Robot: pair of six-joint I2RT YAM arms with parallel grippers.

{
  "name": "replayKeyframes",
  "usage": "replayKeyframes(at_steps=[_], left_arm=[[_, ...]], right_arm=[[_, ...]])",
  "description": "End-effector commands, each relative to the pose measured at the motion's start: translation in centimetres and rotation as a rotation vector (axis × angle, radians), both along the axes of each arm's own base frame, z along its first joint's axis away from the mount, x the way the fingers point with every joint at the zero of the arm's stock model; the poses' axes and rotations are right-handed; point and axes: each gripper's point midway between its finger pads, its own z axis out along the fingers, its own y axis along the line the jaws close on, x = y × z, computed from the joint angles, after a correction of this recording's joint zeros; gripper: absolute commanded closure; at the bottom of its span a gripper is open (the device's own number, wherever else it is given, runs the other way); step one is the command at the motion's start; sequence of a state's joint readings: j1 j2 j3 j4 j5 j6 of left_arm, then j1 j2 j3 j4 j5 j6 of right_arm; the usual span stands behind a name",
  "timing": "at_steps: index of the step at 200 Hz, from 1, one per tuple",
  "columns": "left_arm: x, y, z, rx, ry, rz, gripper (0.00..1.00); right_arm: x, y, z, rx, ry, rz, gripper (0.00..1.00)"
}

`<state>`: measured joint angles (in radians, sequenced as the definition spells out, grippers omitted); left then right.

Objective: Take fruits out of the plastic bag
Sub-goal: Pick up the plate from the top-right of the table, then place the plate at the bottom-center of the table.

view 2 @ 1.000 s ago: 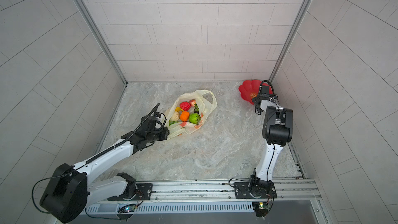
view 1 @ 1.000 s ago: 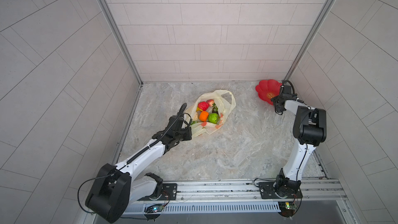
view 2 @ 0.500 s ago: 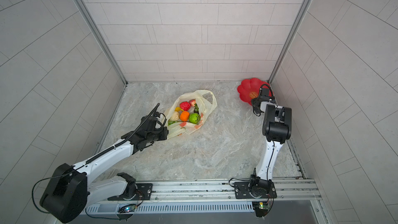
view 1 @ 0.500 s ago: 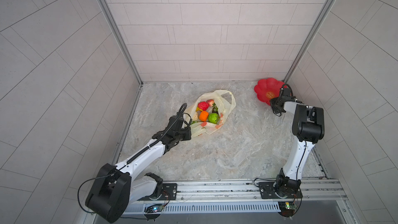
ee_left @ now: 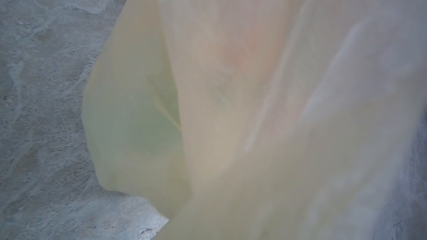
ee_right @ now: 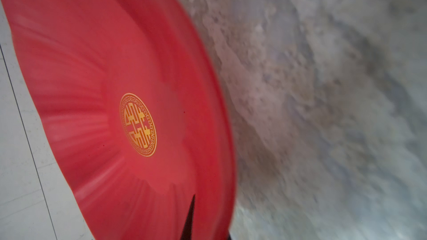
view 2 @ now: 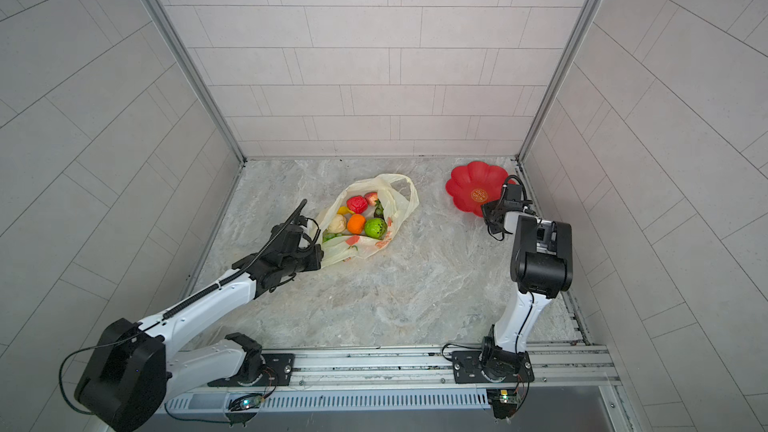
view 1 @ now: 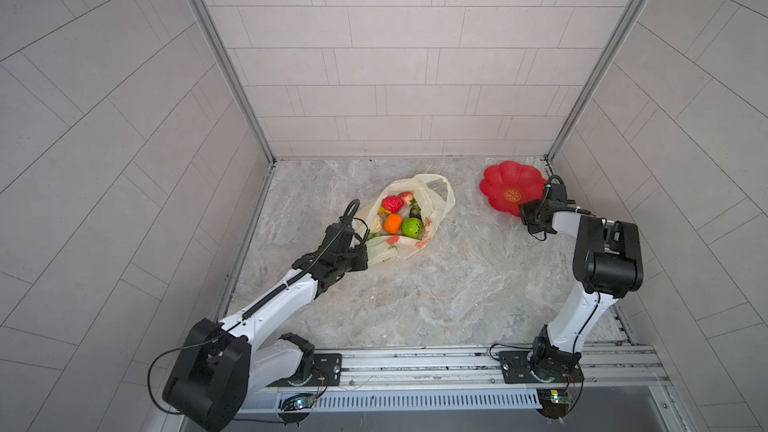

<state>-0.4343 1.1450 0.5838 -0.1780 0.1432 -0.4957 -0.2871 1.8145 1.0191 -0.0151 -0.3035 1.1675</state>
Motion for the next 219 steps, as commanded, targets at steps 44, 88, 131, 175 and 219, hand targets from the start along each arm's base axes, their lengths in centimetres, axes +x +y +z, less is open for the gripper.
replayKeyframes(at_steps=[44, 88, 131, 175, 219], left_arm=[[-0.2, 0.9, 0.1, 0.046, -0.025, 0.014, 1.0], [0.0, 1.2, -0.1, 0.063, -0.026, 0.026, 1.0], [0.2, 1.7, -0.1, 0.088, -0.034, 0.043, 1.0], [0.3, 2.1, -0.1, 0.104, -0.044, 0.057, 1.0], [0.4, 2.3, -0.1, 0.111, -0.049, 0.066, 1.0]], right_arm=[[-7.5, 5.4, 4.6, -0.011, -0.052, 0.253, 1.0], [-13.2, 9.3, 6.1, -0.015, -0.029, 0.455, 1.0], [-17.5, 13.9, 7.4, -0.049, -0.016, 0.696, 1.0], [-20.6, 18.5, 6.4, -0.109, 0.001, 0.883, 1.0], [-23.1, 21.4, 4.5, -0.134, 0.01, 1.019, 1.0]])
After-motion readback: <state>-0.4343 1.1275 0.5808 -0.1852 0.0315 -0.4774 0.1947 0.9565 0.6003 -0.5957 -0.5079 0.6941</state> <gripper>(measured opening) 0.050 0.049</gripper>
